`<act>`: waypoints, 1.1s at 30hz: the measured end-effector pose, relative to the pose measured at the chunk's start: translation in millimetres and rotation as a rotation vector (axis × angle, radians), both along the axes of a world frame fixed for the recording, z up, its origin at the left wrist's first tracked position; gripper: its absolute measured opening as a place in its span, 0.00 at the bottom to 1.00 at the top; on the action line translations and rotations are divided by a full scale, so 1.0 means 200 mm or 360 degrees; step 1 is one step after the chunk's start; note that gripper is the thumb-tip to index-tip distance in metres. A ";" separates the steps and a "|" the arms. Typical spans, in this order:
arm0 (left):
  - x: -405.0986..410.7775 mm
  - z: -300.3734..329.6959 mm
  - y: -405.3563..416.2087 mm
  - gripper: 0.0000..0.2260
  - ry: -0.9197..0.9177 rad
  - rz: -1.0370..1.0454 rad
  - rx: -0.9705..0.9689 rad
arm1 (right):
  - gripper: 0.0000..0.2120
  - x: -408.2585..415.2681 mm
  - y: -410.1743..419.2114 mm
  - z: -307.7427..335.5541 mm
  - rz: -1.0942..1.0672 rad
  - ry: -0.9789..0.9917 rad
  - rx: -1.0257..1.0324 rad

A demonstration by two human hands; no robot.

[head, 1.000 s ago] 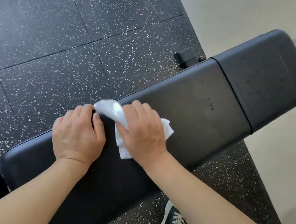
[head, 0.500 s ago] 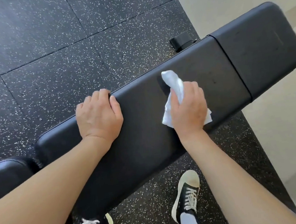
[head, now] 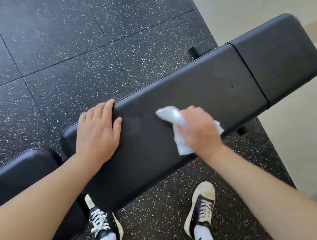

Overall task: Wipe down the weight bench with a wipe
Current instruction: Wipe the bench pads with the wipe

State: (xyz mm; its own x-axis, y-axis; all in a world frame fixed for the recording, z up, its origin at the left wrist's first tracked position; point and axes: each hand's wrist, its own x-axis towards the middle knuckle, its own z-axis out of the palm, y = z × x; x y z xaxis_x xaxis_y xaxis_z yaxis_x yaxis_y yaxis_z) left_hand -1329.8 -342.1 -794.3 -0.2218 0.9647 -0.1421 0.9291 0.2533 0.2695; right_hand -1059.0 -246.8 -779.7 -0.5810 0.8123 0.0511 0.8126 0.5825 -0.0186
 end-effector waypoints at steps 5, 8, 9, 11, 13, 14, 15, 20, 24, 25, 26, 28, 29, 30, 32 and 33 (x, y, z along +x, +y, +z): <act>-0.05 -0.01 -0.20 0.26 0.0009 0.0104 0.0089 | 0.06 0.07 0.10 -0.01 -0.0777 0.0391 -0.0039; -0.05 -0.01 -0.34 0.26 -0.0006 0.0235 0.0104 | 0.03 -0.21 -0.10 -0.02 -0.0719 0.0356 0.0000; -0.05 -0.01 -0.40 0.26 -0.0021 0.0269 0.0125 | 0.03 -0.33 -0.20 -0.03 -0.0570 0.0351 -0.0036; -0.02 -0.01 -0.50 0.26 -0.0083 0.0330 0.0177 | 0.04 -0.54 -0.41 -0.01 -0.0243 0.0446 -0.0175; 0.03 -0.03 -0.56 0.25 -0.0138 0.0409 0.0238 | 0.05 -0.68 -0.56 0.00 0.0044 0.0509 -0.0246; 0.05 -0.05 -0.56 0.24 -0.0152 0.0449 0.0269 | 0.05 -0.70 -0.58 0.01 0.0156 0.0523 -0.0248; 0.06 -0.05 -0.56 0.24 -0.0161 0.0488 0.0292 | 0.05 -0.70 -0.56 0.01 0.0266 0.0535 -0.0228; 0.06 -0.08 -0.56 0.26 -0.0139 0.0534 0.0354 | 0.07 -0.38 -0.04 -0.01 0.0142 0.0443 0.0025; 0.05 -0.09 -0.56 0.26 -0.0153 0.0547 0.0366 | 0.12 -0.23 0.37 -0.02 -0.0484 0.0505 -0.0064; 0.05 -0.09 -0.56 0.27 -0.0157 0.0549 0.0361 | 0.12 -0.27 0.36 -0.01 -0.0596 0.0496 -0.0067; 0.05 -0.09 -0.56 0.27 -0.0164 0.0552 0.0357 | 0.11 -0.34 0.32 0.01 -0.0664 0.0488 -0.0066; 0.05 -0.08 -0.56 0.27 -0.0173 0.0551 0.0357 | 0.08 -0.55 0.14 0.02 -0.0575 0.0474 -0.0109; 0.05 -0.08 -0.56 0.26 -0.0182 0.0549 0.0359 | 0.08 -0.69 0.01 0.01 -0.0398 0.0455 -0.0122; 0.05 -0.08 -0.56 0.26 -0.0196 0.0548 0.0363 | 0.08 -0.82 -0.11 0.01 -0.0196 0.0433 -0.0143; 0.04 -0.08 -0.56 0.25 -0.0245 0.0541 0.0400 | 0.08 -1.04 -0.31 0.01 0.0118 0.0444 -0.0201; 0.04 -0.08 -0.56 0.24 -0.0278 0.0542 0.0436 | 0.07 -1.09 -0.37 0.01 0.0209 0.0503 -0.0237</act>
